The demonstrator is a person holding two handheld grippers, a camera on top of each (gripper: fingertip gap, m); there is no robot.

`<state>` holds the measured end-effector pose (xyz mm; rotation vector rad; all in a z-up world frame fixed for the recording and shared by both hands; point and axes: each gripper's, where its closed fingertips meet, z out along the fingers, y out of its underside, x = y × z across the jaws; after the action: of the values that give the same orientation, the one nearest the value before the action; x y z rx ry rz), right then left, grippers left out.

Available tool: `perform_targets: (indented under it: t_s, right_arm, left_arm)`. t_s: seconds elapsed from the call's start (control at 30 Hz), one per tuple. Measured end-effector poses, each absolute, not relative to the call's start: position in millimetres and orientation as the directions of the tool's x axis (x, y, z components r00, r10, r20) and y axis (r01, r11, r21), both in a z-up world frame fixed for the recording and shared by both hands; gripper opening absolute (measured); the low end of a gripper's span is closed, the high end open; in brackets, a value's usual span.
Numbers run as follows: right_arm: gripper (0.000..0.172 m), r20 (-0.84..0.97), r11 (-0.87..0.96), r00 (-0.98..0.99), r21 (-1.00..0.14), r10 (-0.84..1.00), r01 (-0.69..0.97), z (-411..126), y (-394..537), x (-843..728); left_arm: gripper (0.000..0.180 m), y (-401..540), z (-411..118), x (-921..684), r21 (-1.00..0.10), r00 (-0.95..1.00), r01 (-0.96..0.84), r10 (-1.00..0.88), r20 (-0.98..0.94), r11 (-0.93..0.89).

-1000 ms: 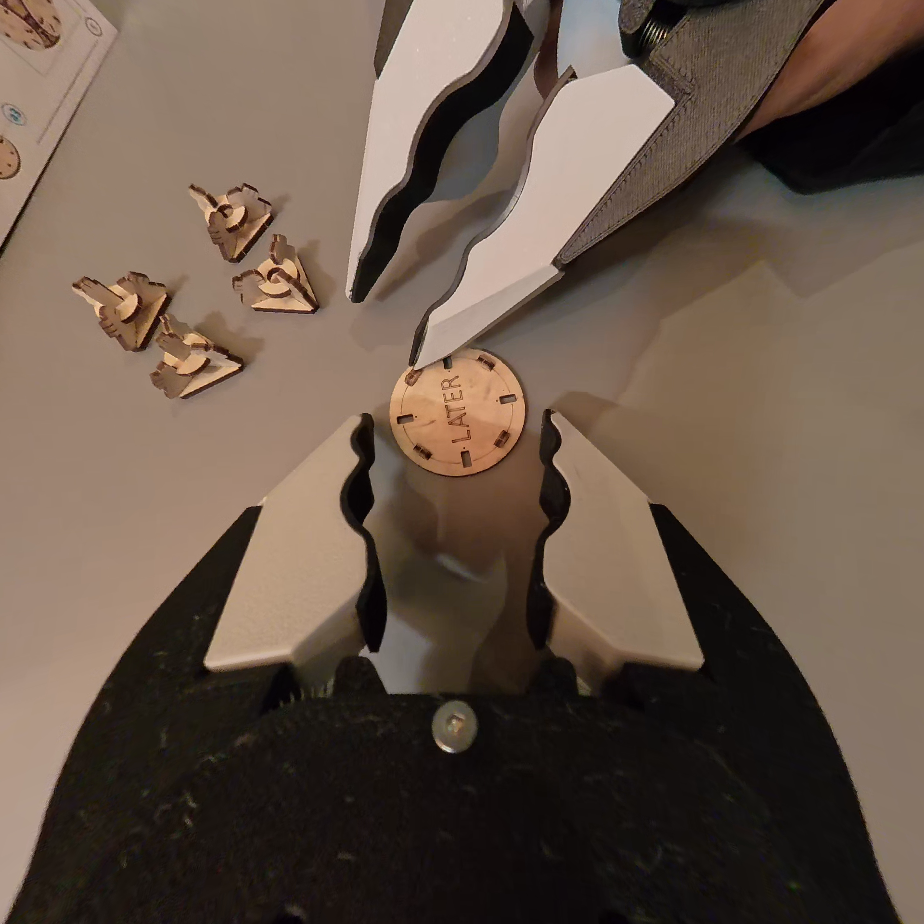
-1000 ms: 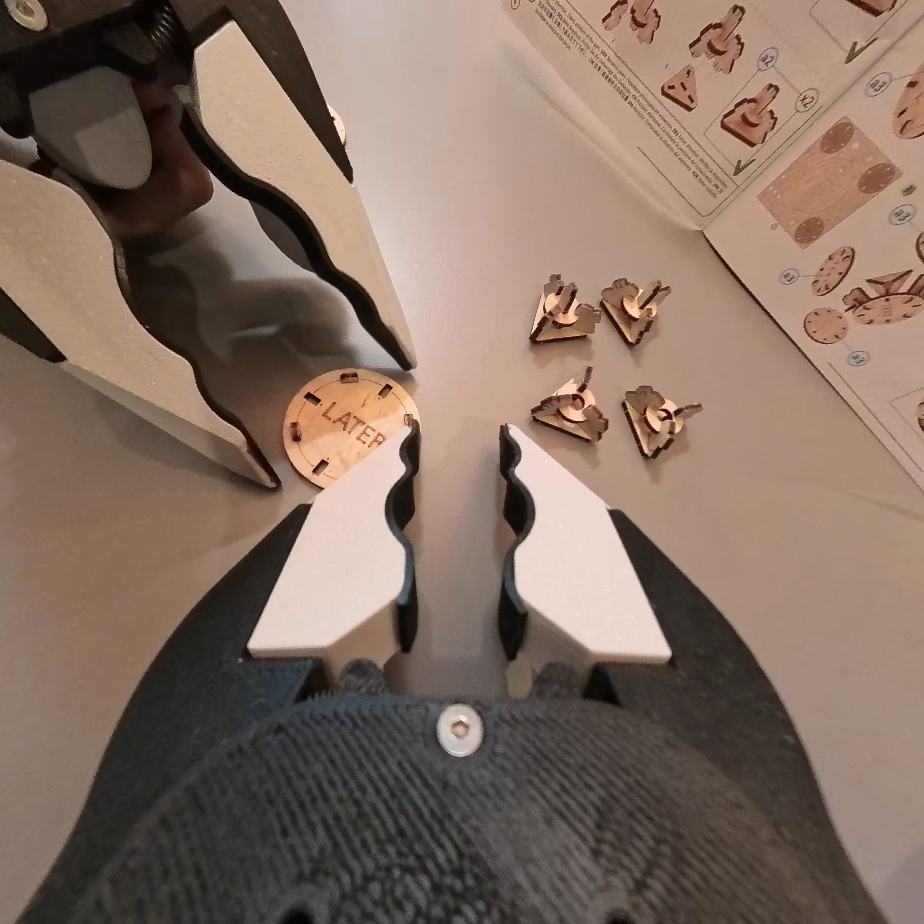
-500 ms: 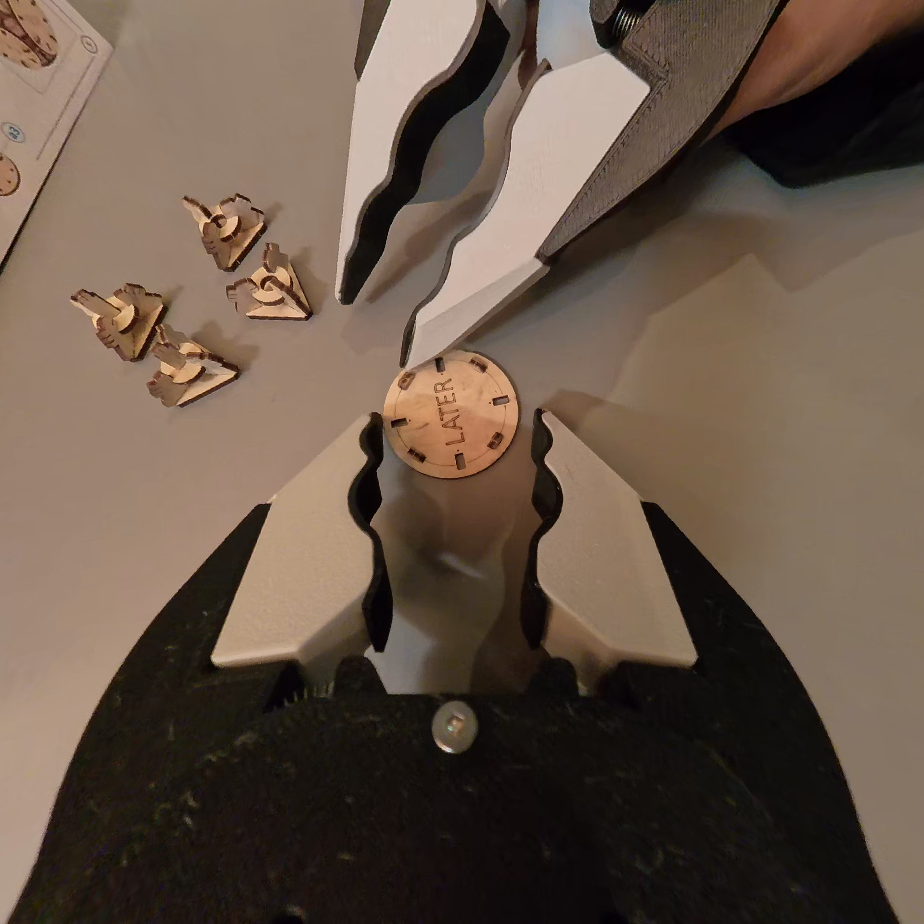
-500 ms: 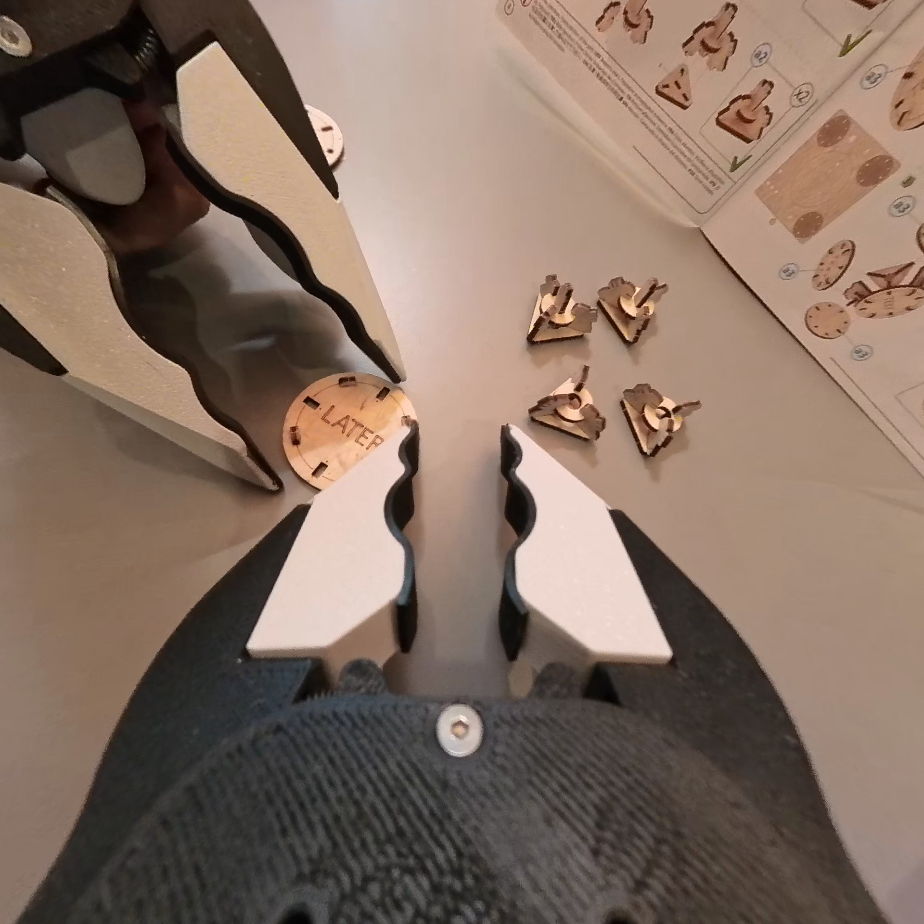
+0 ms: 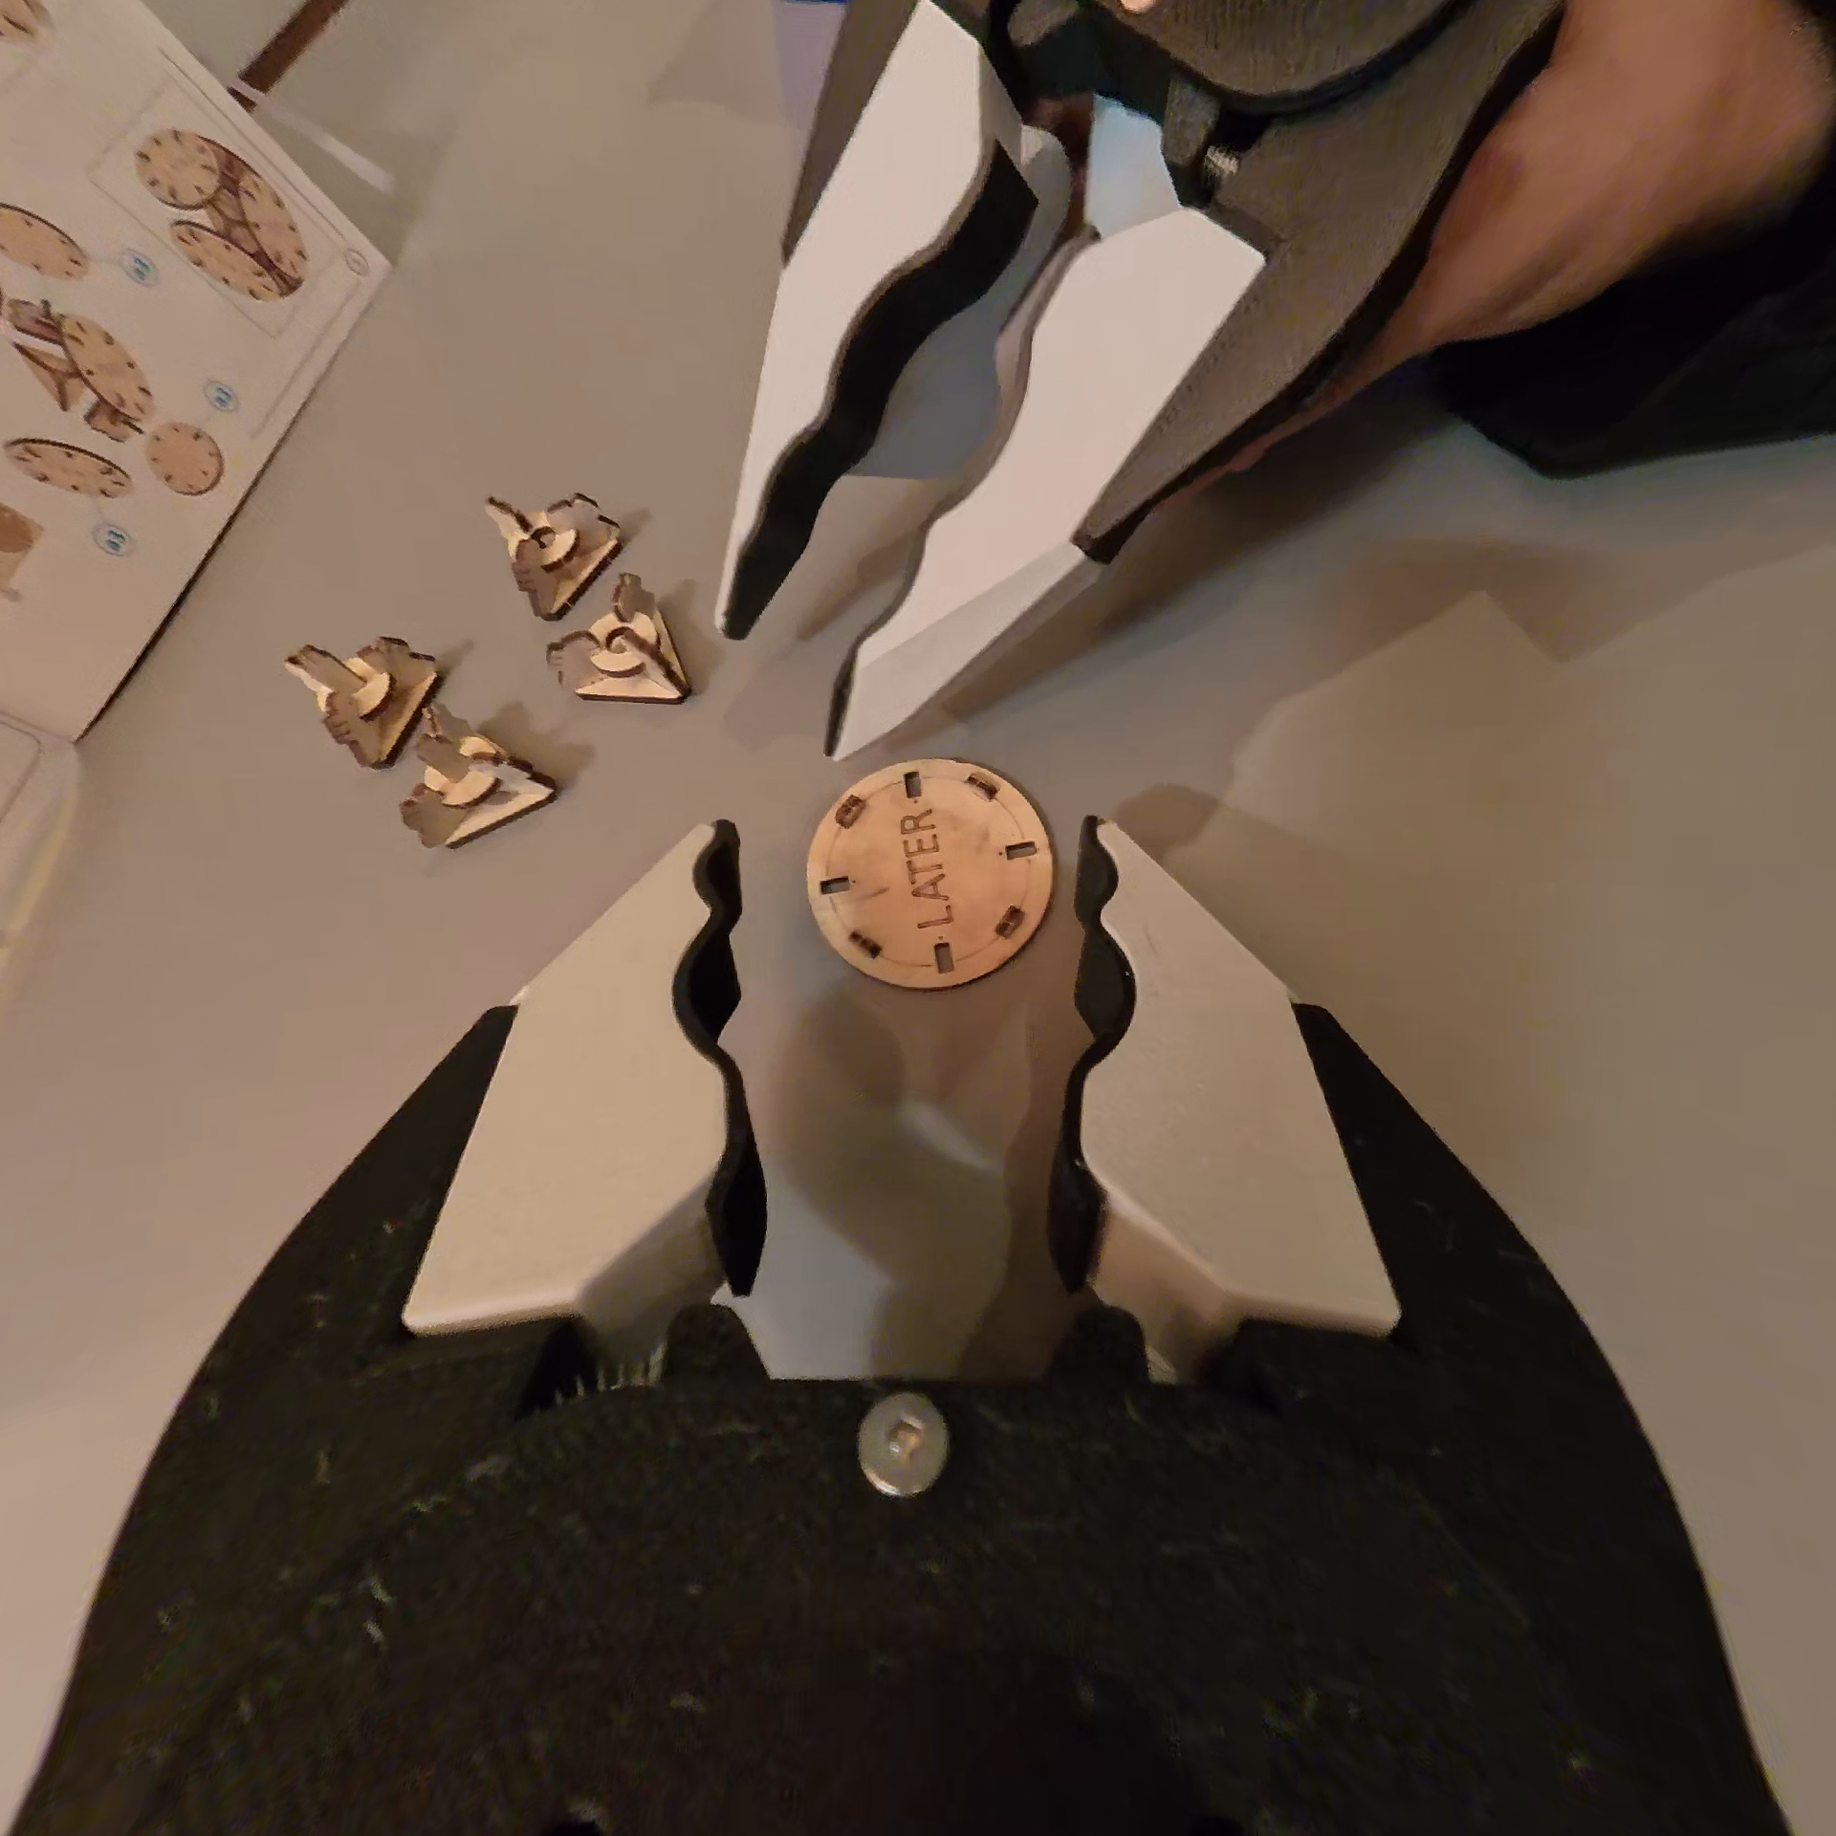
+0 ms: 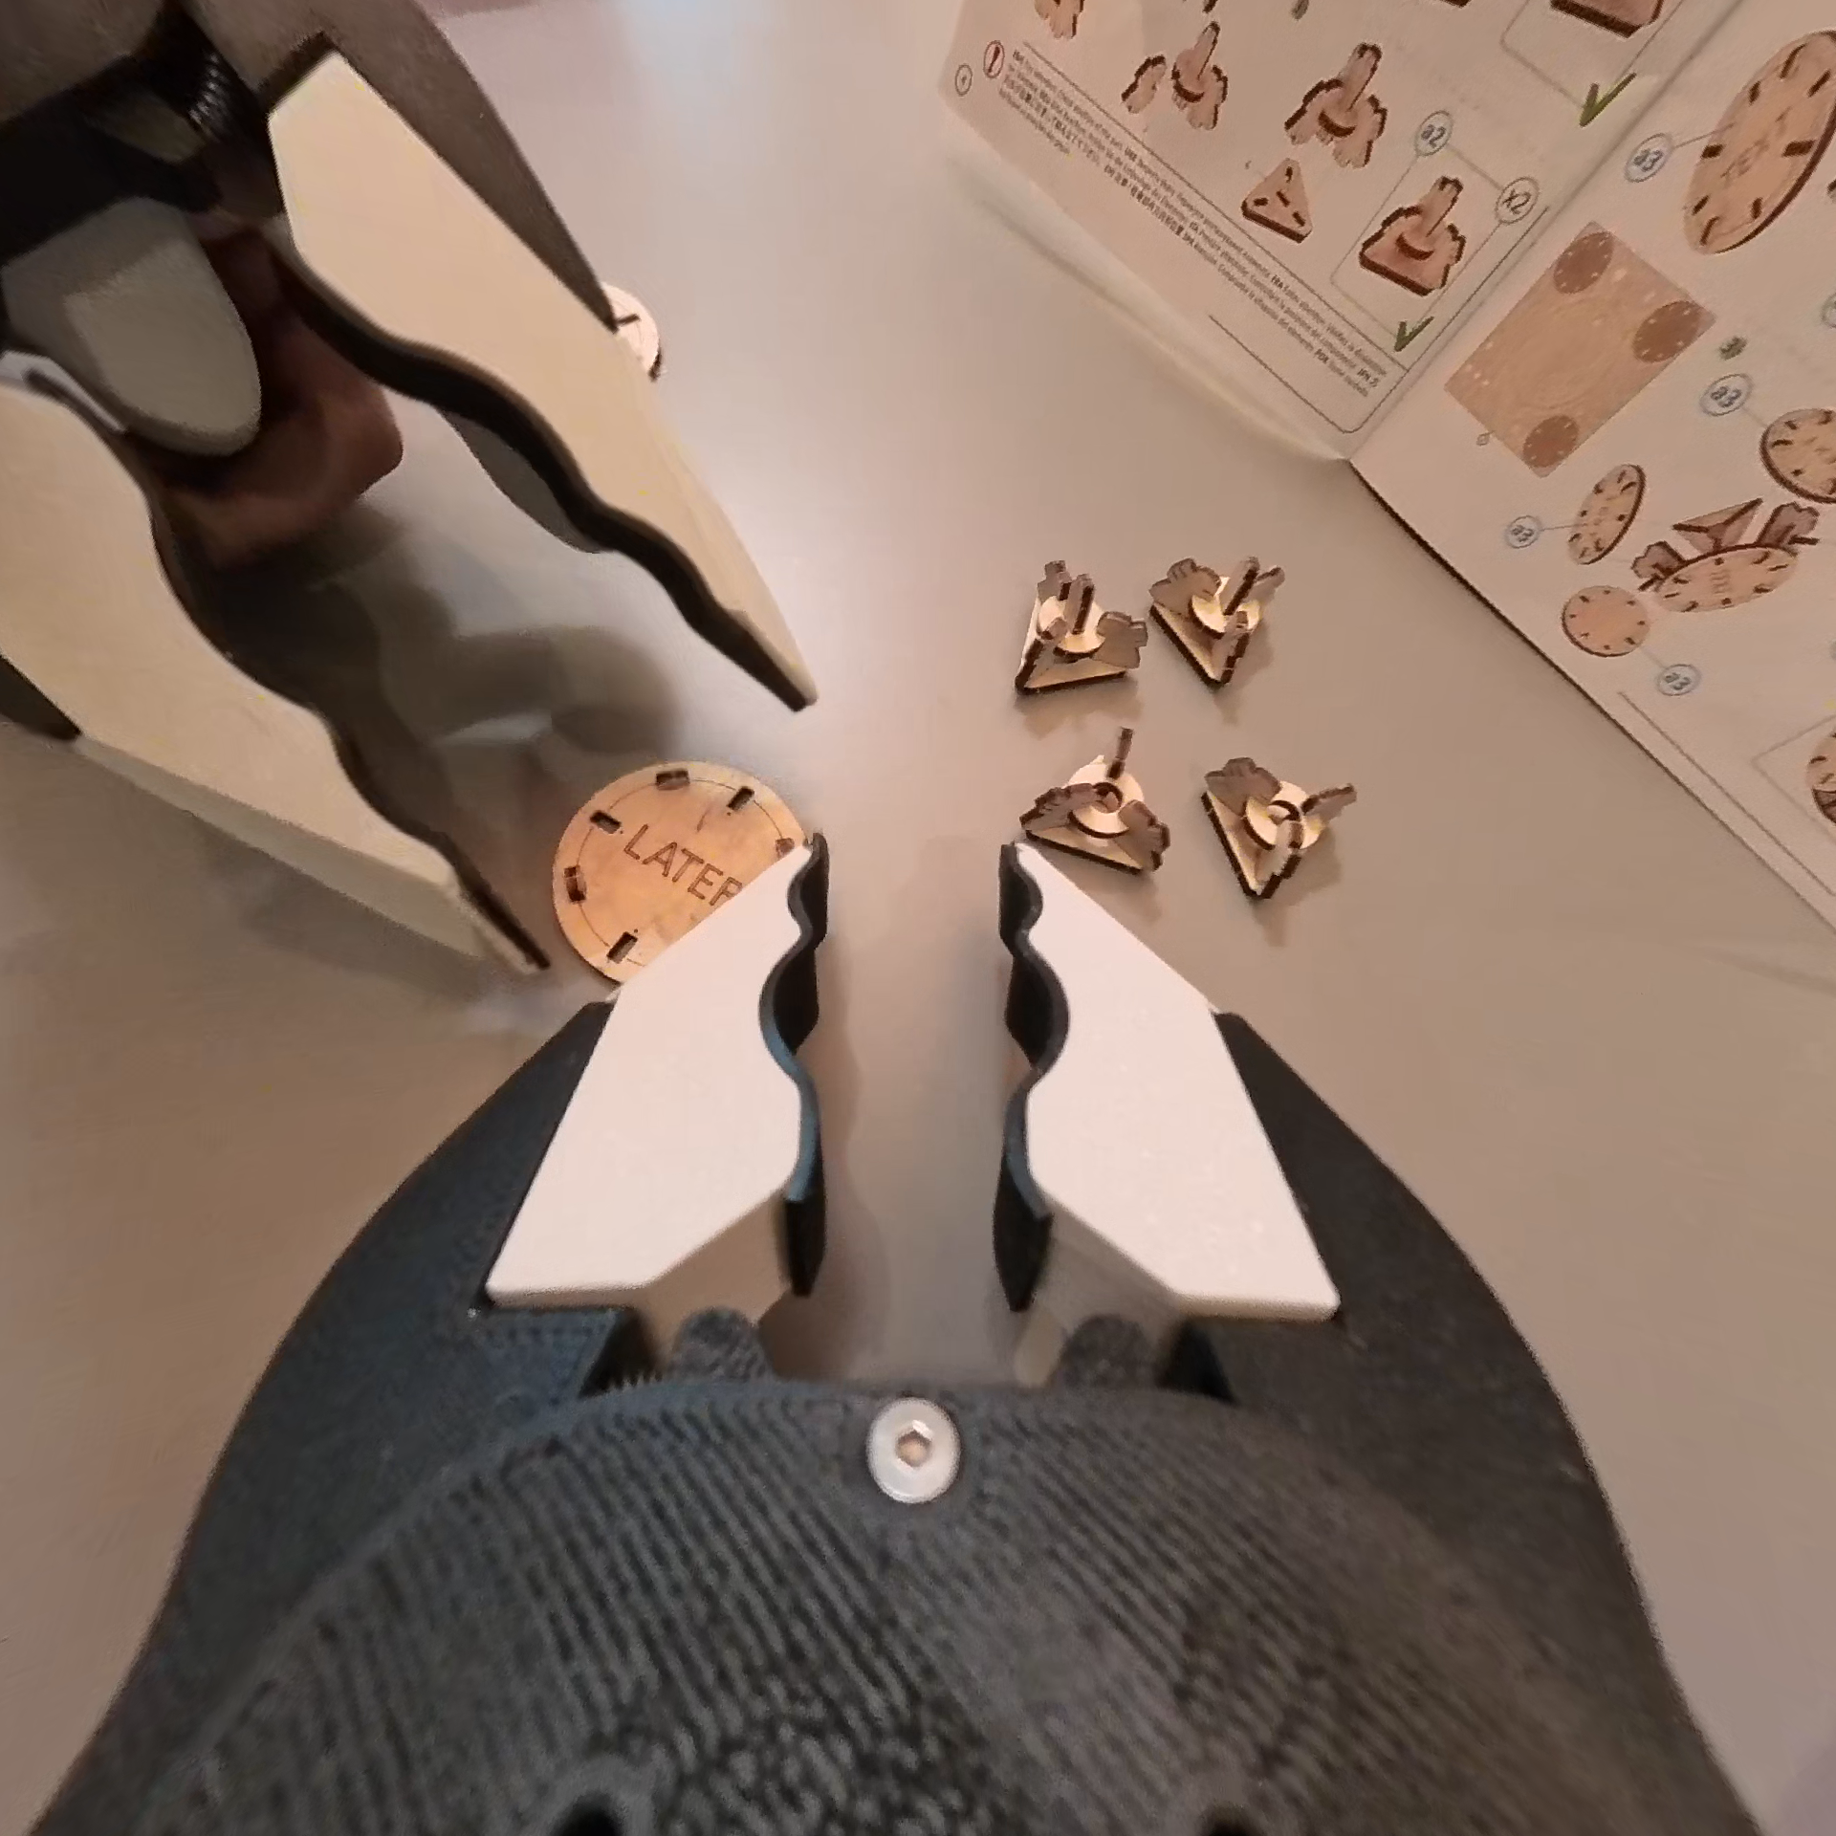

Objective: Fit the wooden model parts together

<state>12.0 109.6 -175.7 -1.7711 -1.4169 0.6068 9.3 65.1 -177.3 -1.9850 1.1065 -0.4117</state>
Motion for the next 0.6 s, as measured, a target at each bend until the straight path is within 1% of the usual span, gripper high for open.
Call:
perform_targets:
  t_s: [0.07, 0.13, 0.2, 0.3, 0.37, 0.47, 0.53, 0.6]
  right_arm:
    - [0.034, 0.1, -0.077, 0.259, -0.799, 0.961, 0.596, -177, 109, 11]
    - [0.033, 0.04, -0.122, 0.253, -0.799, 0.967, 0.589, -178, 109, 11]
    - [0.036, -0.091, -0.22, 0.253, -0.807, 0.963, 0.548, -175, 110, 12]
    - [0.036, -0.283, -0.362, 0.244, -0.843, 0.928, 0.399, -155, 118, 17]
    - [0.034, -0.391, -0.443, 0.22, -0.847, 0.894, 0.293, -141, 124, 23]
    - [0.035, -0.547, -0.568, 0.155, -0.804, 0.823, 0.177, -129, 129, 29]
    - [0.037, -0.619, -0.626, 0.092, -0.769, 0.78, 0.129, -122, 126, 28]
    - [0.038, -0.653, -0.654, 0.054, -0.746, 0.755, 0.124, -120, 120, 25]
  left_arm:
    - [0.069, 68, -174, 6, -0.794, 0.585, -0.516, -0.809, -0.053, -0.321]
    - [0.068, 70, -173, 3, -0.801, 0.598, -0.458, -0.801, 0.043, -0.385]
    - [0.068, 71, -172, 0, -0.798, 0.591, -0.401, -0.792, 0.15, -0.45]
    - [0.068, 72, -168, -1, -0.797, 0.578, -0.338, -0.779, 0.243, -0.5]
    - [0.071, 74, -167, -3, -0.802, 0.585, -0.323, -0.772, 0.249, -0.503]
    - [0.076, 74, -168, -3, -0.804, 0.604, -0.345, -0.77, 0.205, -0.485]
    - [0.078, 73, -172, -1, -0.797, 0.609, -0.403, -0.782, 0.133, -0.45]
    - [0.078, 70, -182, 2, -0.765, 0.603, -0.498, -0.797, 0.032, -0.407]
